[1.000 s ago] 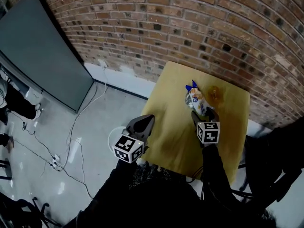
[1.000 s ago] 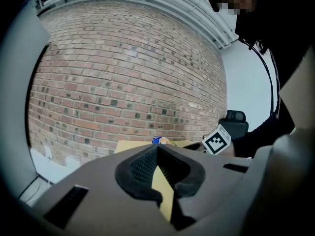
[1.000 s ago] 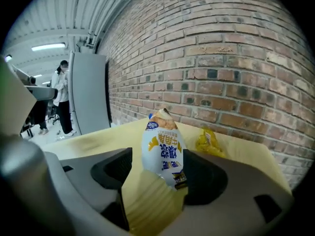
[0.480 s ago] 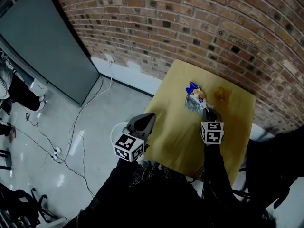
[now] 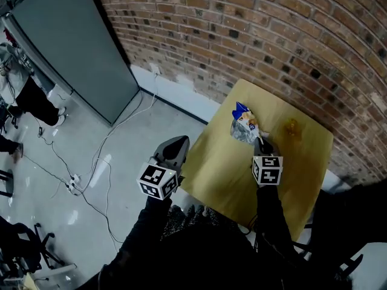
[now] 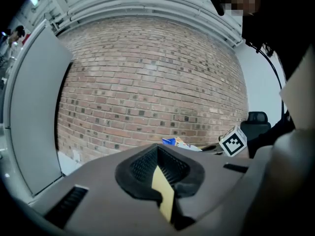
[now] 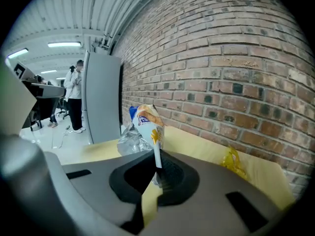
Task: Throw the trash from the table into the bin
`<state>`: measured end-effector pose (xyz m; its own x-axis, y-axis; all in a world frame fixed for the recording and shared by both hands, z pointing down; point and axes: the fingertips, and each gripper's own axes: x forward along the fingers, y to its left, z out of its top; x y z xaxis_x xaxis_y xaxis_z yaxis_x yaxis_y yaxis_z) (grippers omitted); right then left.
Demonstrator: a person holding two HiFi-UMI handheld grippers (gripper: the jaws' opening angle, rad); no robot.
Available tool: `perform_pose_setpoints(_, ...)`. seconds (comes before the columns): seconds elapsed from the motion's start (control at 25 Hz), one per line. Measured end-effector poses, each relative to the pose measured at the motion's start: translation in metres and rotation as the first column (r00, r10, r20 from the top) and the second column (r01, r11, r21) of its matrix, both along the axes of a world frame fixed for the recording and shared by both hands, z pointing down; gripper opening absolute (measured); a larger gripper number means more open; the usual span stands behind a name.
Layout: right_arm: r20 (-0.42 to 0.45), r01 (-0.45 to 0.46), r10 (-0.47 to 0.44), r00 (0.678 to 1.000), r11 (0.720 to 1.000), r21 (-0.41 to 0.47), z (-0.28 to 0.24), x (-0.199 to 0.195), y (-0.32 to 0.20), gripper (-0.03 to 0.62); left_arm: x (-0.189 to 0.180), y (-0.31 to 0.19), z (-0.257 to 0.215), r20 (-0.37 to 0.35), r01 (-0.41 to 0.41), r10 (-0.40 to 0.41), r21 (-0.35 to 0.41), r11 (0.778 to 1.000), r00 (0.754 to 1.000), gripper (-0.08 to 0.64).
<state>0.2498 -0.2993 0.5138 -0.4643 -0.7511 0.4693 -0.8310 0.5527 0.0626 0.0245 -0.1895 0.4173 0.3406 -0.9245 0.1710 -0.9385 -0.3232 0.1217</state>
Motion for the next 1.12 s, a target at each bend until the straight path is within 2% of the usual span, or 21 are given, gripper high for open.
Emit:
perform_pose_setpoints(0.52, 0.000, 0.102, -0.103, 0.995, 0.994, 0.031, -0.021, -0.099, 0.019, 0.009, -0.080, 0.043, -0.002, -0.021, 0.085, -0.084, 0.014, 0.996, 0.996, 0.003)
perform_pose_setpoints(0.8, 0.005, 0.096, -0.097, 0.995, 0.995, 0.035, -0.035, -0.164, 0.053, 0.009, -0.139, 0.072, -0.008, -0.020, 0.064, -0.063, 0.014, 0.998, 0.998, 0.003)
perform_pose_setpoints(1.12, 0.019, 0.048, -0.048, 0.999, 0.998, 0.028, -0.039, -0.240, 0.094, 0.010, -0.231, 0.111, -0.007, -0.046, 0.068, -0.067, 0.008, 0.998, 0.997, 0.003)
